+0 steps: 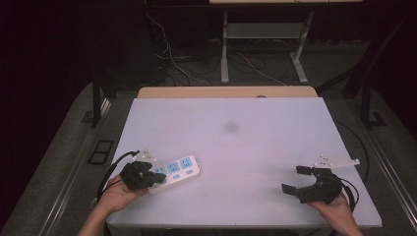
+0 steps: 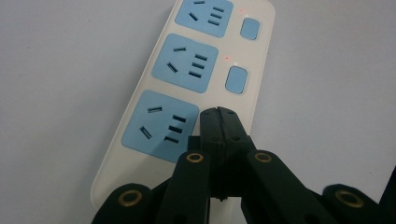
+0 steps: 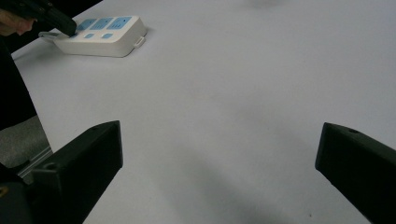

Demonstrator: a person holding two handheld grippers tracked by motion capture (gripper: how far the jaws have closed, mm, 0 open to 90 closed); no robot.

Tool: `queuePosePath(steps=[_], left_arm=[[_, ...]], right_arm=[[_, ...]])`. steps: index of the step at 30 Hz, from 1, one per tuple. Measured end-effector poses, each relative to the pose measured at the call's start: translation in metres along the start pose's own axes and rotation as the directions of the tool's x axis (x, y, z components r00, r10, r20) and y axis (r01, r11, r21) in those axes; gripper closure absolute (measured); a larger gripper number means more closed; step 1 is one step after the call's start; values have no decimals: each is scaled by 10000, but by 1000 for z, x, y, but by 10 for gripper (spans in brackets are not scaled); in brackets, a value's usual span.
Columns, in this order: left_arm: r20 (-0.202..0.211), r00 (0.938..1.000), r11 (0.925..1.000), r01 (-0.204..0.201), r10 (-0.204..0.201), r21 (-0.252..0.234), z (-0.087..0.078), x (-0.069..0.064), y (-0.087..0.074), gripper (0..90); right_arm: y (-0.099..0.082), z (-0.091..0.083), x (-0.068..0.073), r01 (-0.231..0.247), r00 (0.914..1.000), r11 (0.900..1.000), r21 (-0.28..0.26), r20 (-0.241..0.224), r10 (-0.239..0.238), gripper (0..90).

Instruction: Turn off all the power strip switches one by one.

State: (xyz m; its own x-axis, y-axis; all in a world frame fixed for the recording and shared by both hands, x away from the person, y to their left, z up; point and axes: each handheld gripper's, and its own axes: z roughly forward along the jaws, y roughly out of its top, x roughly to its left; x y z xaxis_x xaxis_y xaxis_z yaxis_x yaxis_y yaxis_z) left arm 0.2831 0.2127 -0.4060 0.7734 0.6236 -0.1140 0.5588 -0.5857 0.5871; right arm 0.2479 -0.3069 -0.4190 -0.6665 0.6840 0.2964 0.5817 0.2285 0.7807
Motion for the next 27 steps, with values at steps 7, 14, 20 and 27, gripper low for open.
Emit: queuePosePath(steps=[7, 14, 20, 27], left_arm=[[77, 10000, 9997, 21, -19, -250, -1, -1, -2, 897], [97, 9978, 9979, -650, 650, -50, -2, -8, 6, 896], [260, 9945, 9947, -1021, 1019, 81, -4, -14, 16, 896], [283, 9900, 9900, -1389, 1382, 249, -9, -19, 27, 895]], right_arm=[[0, 1, 1, -1, 10000, 10000, 35, -26, 1, 6], [0, 1, 0, 21, 10000, 10000, 49, 1, -21, 6], [0, 3, 1, 103, 9999, 9999, 121, 10, -104, 6], [0, 2, 1, 120, 9999, 9999, 108, 5, -120, 6]])
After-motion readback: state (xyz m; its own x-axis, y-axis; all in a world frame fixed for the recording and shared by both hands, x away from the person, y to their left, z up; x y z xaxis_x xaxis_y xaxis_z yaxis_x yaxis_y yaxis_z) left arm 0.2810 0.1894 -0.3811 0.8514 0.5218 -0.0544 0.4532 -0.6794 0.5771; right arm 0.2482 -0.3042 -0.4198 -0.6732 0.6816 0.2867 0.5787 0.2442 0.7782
